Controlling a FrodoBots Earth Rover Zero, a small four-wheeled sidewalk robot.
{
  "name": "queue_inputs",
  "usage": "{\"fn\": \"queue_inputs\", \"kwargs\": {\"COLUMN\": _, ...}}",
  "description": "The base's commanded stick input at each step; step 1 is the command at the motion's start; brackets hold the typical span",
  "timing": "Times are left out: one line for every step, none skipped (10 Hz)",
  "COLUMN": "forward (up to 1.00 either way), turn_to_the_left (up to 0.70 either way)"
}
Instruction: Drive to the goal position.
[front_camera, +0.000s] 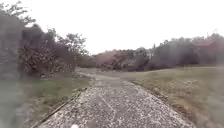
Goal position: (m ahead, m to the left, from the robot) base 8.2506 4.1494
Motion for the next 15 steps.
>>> {"fn": "queue_inputs", "kwargs": {"forward": 1.0, "turn_to_the_left": -0.38}}
{"fn": "queue_inputs", "kwargs": {"forward": 1.0, "turn_to_the_left": -0.4}}
{"fn": "queue_inputs", "kwargs": {"forward": 1.0, "turn_to_the_left": -0.4}}
{"fn": "queue_inputs", "kwargs": {"forward": 1.0, "turn_to_the_left": 0.0}}
{"fn": "queue_inputs", "kwargs": {"forward": 1.0, "turn_to_the_left": 0.0}}
{"fn": "queue_inputs", "kwargs": {"forward": 1.0, "turn_to_the_left": 0.0}}
{"fn": "queue_inputs", "kwargs": {"forward": 1.0, "turn_to_the_left": 0.0}}
{"fn": "queue_inputs", "kwargs": {"forward": 1.0, "turn_to_the_left": 0.0}}
{"fn": "queue_inputs", "kwargs": {"forward": 1.0, "turn_to_the_left": 0.0}}
{"fn": "queue_inputs", "kwargs": {"forward": 1.0, "turn_to_the_left": 0.0}}
{"fn": "queue_inputs", "kwargs": {"forward": 1.0, "turn_to_the_left": 0.0}}
{"fn": "queue_inputs", "kwargs": {"forward": 1.0, "turn_to_the_left": 0.0}}
{"fn": "queue_inputs", "kwargs": {"forward": 1.0, "turn_to_the_left": 0.0}}
{"fn": "queue_inputs", "kwargs": {"forward": 1.0, "turn_to_the_left": 0.0}}
{"fn": "queue_inputs", "kwargs": {"forward": 1.0, "turn_to_the_left": 0.0}}
